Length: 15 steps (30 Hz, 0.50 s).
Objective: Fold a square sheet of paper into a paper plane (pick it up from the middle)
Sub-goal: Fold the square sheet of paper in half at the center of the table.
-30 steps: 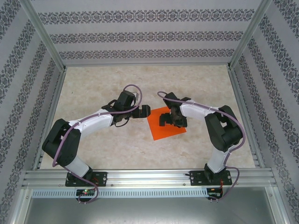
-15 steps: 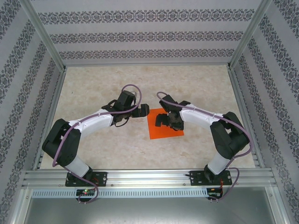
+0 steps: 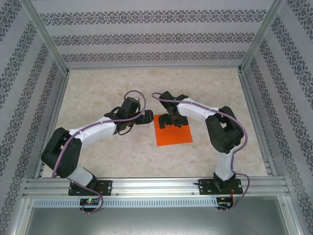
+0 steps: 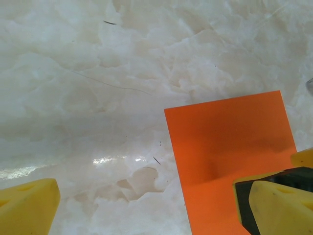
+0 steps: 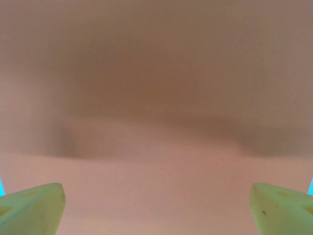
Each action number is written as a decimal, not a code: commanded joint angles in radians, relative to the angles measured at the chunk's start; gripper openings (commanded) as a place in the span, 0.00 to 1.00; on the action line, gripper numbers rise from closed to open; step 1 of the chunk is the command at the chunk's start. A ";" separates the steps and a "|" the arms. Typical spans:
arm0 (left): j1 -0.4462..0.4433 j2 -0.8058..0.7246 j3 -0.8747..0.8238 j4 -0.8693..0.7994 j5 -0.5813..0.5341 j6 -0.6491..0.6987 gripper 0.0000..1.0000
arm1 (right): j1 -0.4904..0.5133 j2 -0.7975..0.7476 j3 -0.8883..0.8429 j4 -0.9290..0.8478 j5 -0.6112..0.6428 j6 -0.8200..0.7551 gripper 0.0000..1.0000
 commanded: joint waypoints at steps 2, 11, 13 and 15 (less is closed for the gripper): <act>-0.008 -0.034 -0.015 0.019 -0.035 -0.016 1.00 | -0.008 0.037 0.068 -0.050 0.005 -0.036 0.97; -0.008 -0.020 -0.009 0.022 -0.031 -0.009 1.00 | -0.010 0.099 0.103 -0.047 -0.030 -0.038 0.98; -0.008 -0.026 -0.016 0.021 -0.036 -0.007 1.00 | -0.007 0.109 0.098 -0.048 -0.024 -0.039 0.98; -0.008 -0.032 -0.024 0.026 -0.040 -0.004 1.00 | -0.007 0.120 0.081 -0.034 -0.032 -0.037 0.98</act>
